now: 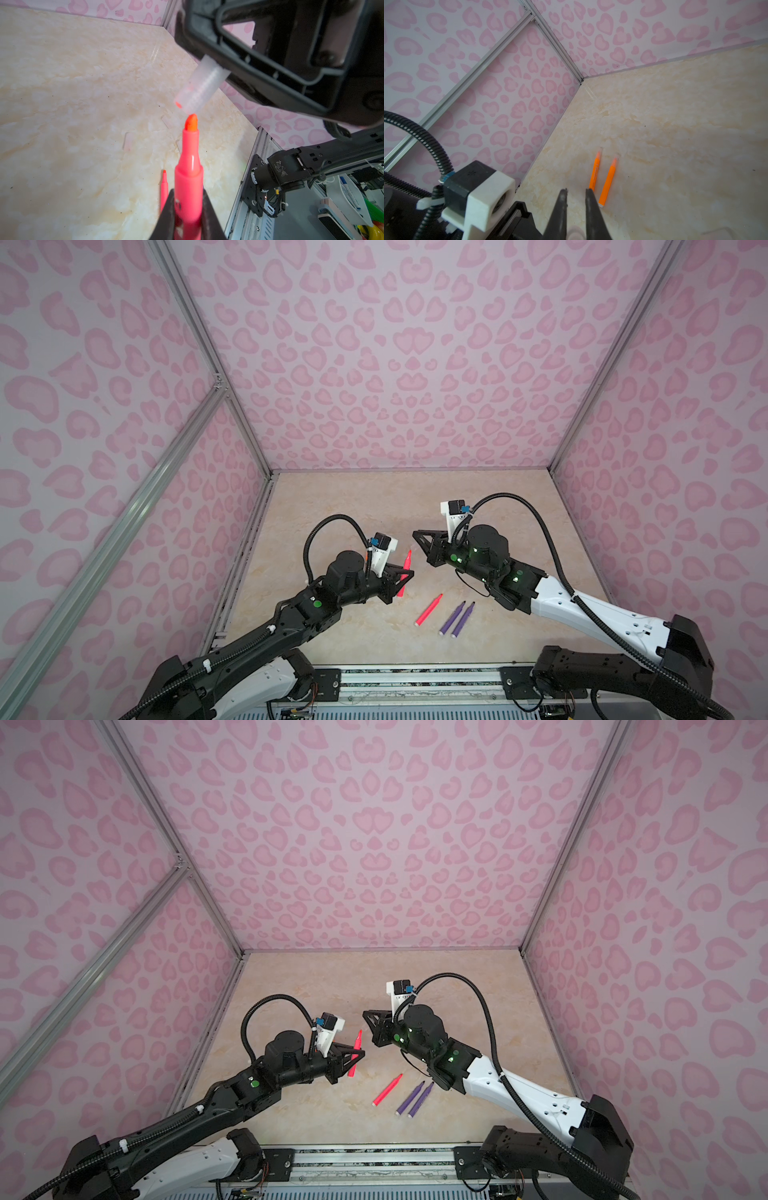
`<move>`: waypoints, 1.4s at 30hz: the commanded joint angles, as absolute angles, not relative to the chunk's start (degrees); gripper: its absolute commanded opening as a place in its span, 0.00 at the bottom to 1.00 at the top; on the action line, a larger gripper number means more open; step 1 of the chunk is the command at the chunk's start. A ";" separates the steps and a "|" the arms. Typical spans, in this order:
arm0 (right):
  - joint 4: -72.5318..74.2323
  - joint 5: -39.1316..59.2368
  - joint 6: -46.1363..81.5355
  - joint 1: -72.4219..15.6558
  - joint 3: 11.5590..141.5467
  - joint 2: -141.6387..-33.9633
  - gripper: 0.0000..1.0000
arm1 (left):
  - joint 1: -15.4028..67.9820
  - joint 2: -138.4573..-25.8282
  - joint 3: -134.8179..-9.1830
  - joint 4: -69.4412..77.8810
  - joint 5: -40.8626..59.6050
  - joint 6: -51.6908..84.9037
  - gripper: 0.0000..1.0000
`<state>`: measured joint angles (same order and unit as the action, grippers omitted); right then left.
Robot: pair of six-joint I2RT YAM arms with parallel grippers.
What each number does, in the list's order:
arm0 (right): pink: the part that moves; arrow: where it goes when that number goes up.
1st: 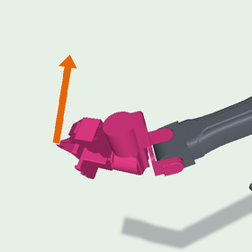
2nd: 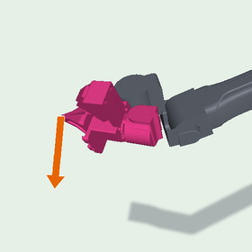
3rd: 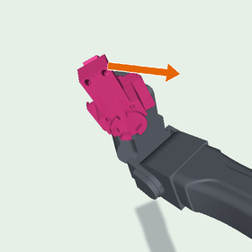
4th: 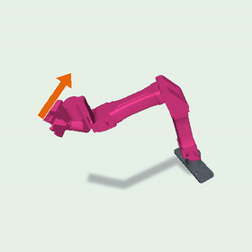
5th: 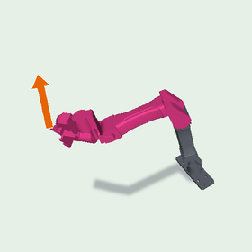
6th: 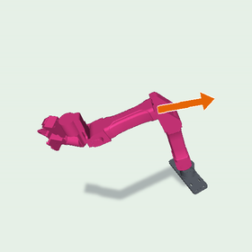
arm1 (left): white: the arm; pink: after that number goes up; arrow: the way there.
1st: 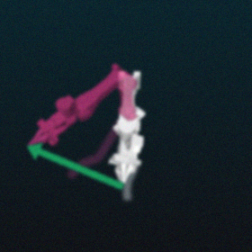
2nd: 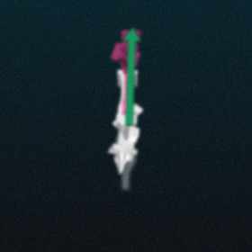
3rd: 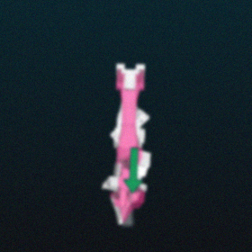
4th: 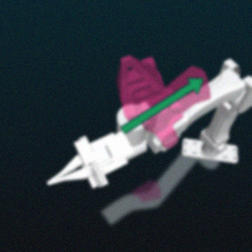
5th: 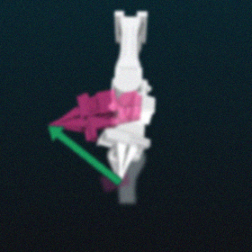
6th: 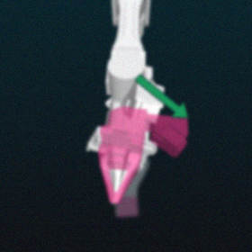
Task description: Insert the pens into the pen caps
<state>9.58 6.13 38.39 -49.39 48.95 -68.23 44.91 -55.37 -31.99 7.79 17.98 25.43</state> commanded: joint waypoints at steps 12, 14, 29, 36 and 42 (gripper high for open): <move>10.50 8.40 38.17 -49.38 49.31 -68.06 0.00 | 44.84 -55.48 -31.99 9.60 17.75 24.62 0.03; 10.70 8.89 38.40 -49.31 49.31 -68.36 0.00 | 44.93 -55.43 -31.99 9.58 17.76 24.70 0.03; 11.98 12.82 39.20 -49.32 50.01 -70.36 0.00 | 44.94 -55.04 -31.95 9.42 17.49 24.61 0.03; 6.06 14.32 35.87 -48.92 52.17 -70.48 0.00 | 44.96 -54.31 -31.70 9.40 17.40 24.22 0.03; 1.34 16.31 34.01 -48.62 55.51 -72.85 0.00 | 45.89 -54.45 -32.01 9.17 18.09 22.42 0.03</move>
